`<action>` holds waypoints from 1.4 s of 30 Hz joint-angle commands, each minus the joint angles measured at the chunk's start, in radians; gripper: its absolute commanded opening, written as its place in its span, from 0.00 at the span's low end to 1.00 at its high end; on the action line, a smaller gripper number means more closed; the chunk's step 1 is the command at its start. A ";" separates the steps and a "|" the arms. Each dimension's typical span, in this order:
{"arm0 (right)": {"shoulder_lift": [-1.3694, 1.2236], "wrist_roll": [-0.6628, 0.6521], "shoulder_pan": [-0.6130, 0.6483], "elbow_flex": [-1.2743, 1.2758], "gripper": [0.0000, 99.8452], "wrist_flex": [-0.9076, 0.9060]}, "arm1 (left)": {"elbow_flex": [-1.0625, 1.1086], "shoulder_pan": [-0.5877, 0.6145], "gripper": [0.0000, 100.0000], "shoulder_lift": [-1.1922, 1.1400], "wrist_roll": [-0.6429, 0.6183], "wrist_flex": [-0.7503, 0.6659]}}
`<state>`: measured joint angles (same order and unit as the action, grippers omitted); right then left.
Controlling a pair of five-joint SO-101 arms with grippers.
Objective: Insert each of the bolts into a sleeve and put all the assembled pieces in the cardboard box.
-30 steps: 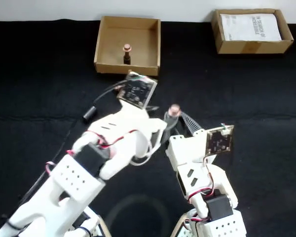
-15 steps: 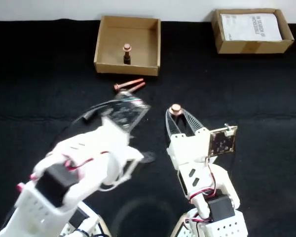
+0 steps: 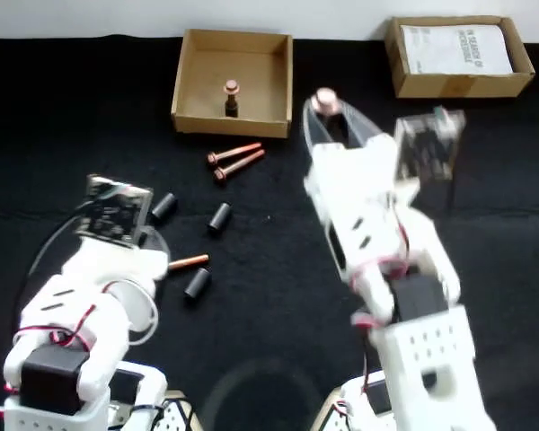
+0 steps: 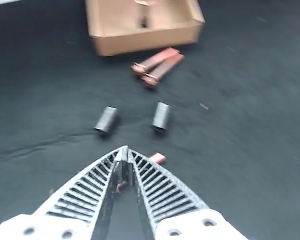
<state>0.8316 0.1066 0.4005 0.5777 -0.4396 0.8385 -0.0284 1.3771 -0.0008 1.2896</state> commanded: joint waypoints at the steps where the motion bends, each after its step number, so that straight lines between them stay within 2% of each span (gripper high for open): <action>1: -0.259 -0.103 -0.005 -0.289 0.01 0.021 | 0.101 0.182 0.01 0.071 0.003 -0.153; 6: -0.572 -0.170 -0.008 -0.610 0.01 0.021 | 0.340 0.380 0.01 0.219 0.003 -0.404; 11: -0.852 -0.295 -0.010 -0.891 0.01 0.024 | 0.570 0.466 0.01 0.410 0.002 -0.568; 18: -1.221 -0.404 -0.035 -1.173 0.01 0.228 | 0.674 0.584 0.01 0.433 0.000 -0.582; 23: -1.544 -0.603 -0.084 -1.280 0.01 0.529 | 0.757 0.636 0.01 0.438 0.000 -0.582; 26: -1.722 -0.623 -0.087 -1.385 0.01 0.664 | 0.789 0.667 0.01 0.438 0.000 -0.582; 30: -1.899 -0.623 -0.073 -1.567 0.01 0.671 | 0.837 0.694 0.01 0.440 -0.020 -0.582; 32: -1.959 -0.623 -0.061 -1.639 0.01 0.628 | 0.855 0.713 0.01 0.440 -0.074 -0.583; 35: -1.980 -0.618 -0.050 -1.733 0.01 0.398 | 0.855 0.716 0.01 0.440 -0.098 -0.583; 42: -1.980 -0.370 -0.021 -1.995 0.01 -0.163 | 0.855 0.714 0.01 0.440 -0.100 -0.578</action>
<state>-1.1815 -0.3491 0.3514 -1.2605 -0.3813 1.6778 0.6759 1.8021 -0.0959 0.7281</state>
